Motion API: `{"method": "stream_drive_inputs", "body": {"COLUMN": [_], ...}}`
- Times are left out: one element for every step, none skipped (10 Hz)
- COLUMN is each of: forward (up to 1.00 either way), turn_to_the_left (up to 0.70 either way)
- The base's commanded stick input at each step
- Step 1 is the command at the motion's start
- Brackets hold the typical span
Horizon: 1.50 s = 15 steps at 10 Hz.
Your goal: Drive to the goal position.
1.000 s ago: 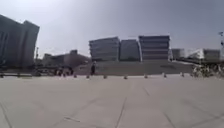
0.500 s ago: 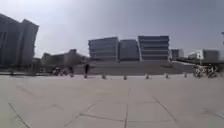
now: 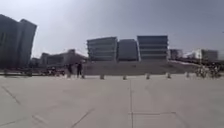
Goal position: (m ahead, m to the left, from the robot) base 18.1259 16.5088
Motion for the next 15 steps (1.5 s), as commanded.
{"method": "stream_drive_inputs", "body": {"forward": [1.0, 1.0, 1.0, 1.0, 1.0, 1.0, 1.0, 1.0, 1.0, 1.0, 1.0, 1.0, 1.0, 1.0, 1.0], "turn_to_the_left": [0.0, 0.0, 0.0, 0.0, 0.0, 0.0, 0.0, 0.0, 0.15, 0.11, 0.0, 0.0, 0.0, 0.0, 0.0]}}
